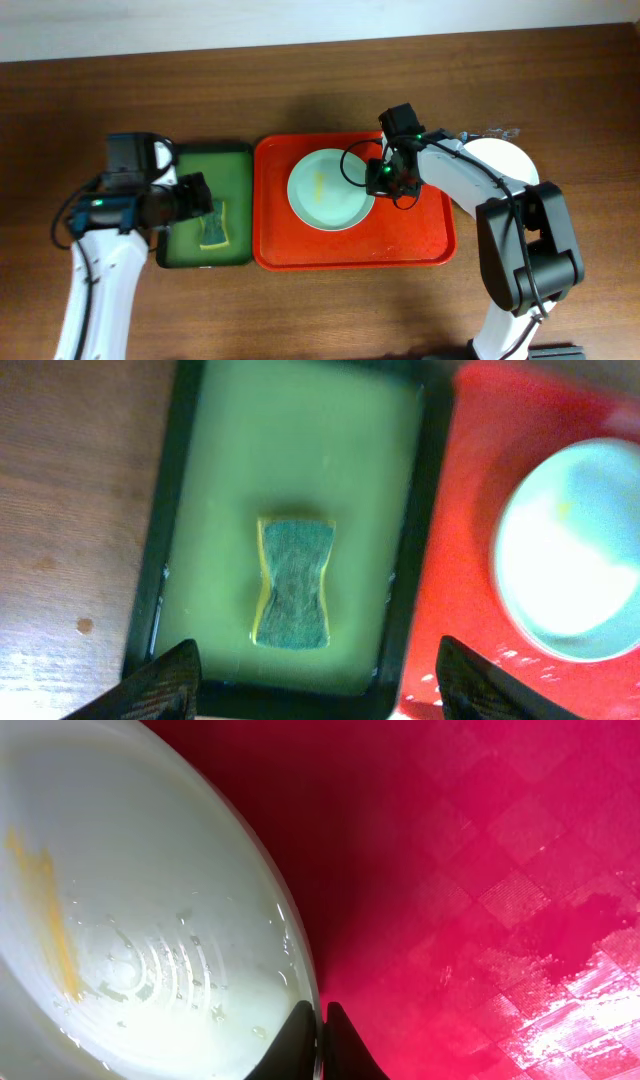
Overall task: Clean dirty plates on tray and stack at the side
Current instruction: 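Grasp the sponge from the green tray with the left gripper, then scrub the pale green plate with the held sponge using the left gripper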
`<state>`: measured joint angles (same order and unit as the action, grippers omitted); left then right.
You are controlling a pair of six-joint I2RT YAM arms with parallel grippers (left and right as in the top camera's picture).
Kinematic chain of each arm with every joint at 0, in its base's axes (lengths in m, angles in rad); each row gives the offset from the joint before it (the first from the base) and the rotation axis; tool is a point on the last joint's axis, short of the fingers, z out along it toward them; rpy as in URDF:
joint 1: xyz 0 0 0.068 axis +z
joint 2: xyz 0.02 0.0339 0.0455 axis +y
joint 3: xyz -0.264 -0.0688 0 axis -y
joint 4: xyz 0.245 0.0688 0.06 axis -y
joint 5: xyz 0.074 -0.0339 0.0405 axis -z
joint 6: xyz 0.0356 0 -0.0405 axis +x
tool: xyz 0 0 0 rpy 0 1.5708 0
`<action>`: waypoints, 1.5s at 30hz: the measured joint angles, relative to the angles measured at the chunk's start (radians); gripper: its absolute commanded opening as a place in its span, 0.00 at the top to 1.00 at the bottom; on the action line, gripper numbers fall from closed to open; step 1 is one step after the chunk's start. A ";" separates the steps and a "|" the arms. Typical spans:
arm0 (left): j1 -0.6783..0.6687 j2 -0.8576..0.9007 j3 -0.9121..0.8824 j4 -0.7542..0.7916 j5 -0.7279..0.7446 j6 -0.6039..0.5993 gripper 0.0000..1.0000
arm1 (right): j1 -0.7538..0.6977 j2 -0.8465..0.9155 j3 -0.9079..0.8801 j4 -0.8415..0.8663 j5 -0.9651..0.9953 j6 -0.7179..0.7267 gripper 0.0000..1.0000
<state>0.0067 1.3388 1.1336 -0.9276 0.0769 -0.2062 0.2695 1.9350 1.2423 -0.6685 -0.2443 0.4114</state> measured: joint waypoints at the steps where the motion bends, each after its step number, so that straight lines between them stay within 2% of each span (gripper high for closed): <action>1: -0.024 0.043 -0.026 0.011 -0.013 0.001 0.39 | 0.000 0.000 0.000 0.000 0.000 0.000 0.94; 3: -0.047 0.144 -0.039 0.034 -0.026 0.004 0.46 | 0.000 0.000 0.000 0.000 0.000 0.000 0.94; 5: -0.053 0.299 -0.045 0.064 -0.035 0.008 0.49 | 0.000 0.000 0.000 0.000 0.000 0.000 0.94; 8: -0.053 0.409 -0.047 0.122 -0.041 0.009 0.61 | 0.000 0.000 0.000 0.000 0.000 0.000 0.94; 10: -0.053 0.419 -0.051 0.160 -0.044 0.011 0.63 | 0.000 0.000 0.000 0.000 0.000 -0.001 0.94; 11: -0.053 0.419 -0.051 0.167 -0.048 0.012 0.68 | 0.000 0.000 0.000 0.000 0.000 0.000 0.95; 16: -0.058 0.419 -0.051 0.151 -0.067 0.015 0.67 | 0.000 0.000 0.000 0.000 0.000 0.000 0.94; 18: -0.069 0.419 -0.060 0.154 -0.069 0.015 0.64 | 0.000 0.000 0.000 0.000 0.000 0.000 0.94; 19: -0.074 0.419 -0.074 0.155 -0.070 0.016 0.66 | 0.000 0.000 0.000 0.000 0.000 0.000 0.94; 21: -0.074 0.419 -0.093 0.177 -0.076 0.016 1.00 | 0.000 0.000 0.000 0.000 0.000 0.000 0.94; 24: -0.074 0.419 -0.105 0.185 -0.085 0.016 1.00 | 0.000 0.000 0.000 0.005 0.000 0.000 0.87; 27: -0.074 0.419 -0.055 0.172 -0.085 0.016 1.00 | 0.000 0.000 0.000 0.042 0.001 0.001 0.83; 28: -0.074 0.415 -0.026 0.162 -0.084 0.016 1.00 | 0.000 0.000 0.000 0.043 0.000 0.001 0.96; 34: -0.080 0.293 0.198 0.013 -0.106 0.031 1.00 | 0.000 0.000 0.001 -0.002 -0.001 0.000 0.96; 40: -0.099 0.294 0.220 -0.042 -0.122 0.054 1.00 | 0.000 0.000 0.002 -0.028 -0.065 -0.023 0.96; 43: -0.102 0.309 0.356 -0.158 -0.122 0.085 1.00 | 0.000 0.000 0.002 -0.040 -0.089 -0.026 0.96; 45: -0.108 0.380 0.429 -0.193 -0.122 0.107 1.00 | 0.000 0.000 0.002 -0.050 -0.109 -0.027 0.96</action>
<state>-0.1017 1.7184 1.5623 -1.1202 -0.0452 -0.0994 0.2691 1.9350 1.2438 -0.7185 -0.3531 0.3847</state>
